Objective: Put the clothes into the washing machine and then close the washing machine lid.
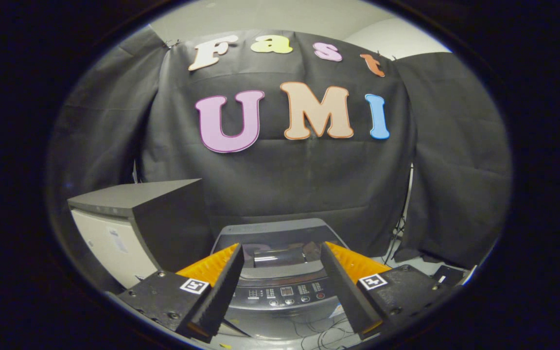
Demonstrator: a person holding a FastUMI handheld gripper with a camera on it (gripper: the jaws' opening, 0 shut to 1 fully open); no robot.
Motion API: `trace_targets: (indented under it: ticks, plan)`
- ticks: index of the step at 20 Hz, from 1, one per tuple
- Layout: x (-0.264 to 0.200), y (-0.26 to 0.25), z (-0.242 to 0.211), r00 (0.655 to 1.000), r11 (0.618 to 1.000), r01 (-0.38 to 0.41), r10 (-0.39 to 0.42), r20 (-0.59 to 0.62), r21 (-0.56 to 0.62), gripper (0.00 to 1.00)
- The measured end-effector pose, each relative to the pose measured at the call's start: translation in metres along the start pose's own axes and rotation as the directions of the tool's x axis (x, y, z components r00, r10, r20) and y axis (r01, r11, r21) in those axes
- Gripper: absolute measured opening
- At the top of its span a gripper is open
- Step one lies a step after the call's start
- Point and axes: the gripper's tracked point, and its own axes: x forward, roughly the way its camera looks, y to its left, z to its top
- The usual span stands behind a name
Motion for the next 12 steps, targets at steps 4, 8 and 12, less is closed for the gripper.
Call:
trace_targets:
  ticks: [4,8,12]
  plan:
    - [-0.028,-0.005,0.004,1.0,1.0,-0.017,0.017,0.022,0.018,0.96]
    - [-0.055,-0.004,0.016,0.999,1.0,-0.024,0.023,0.047,0.016,0.96]
    - [-0.081,0.001,0.023,0.997,0.997,-0.046,0.042,0.072,0.057,0.96]
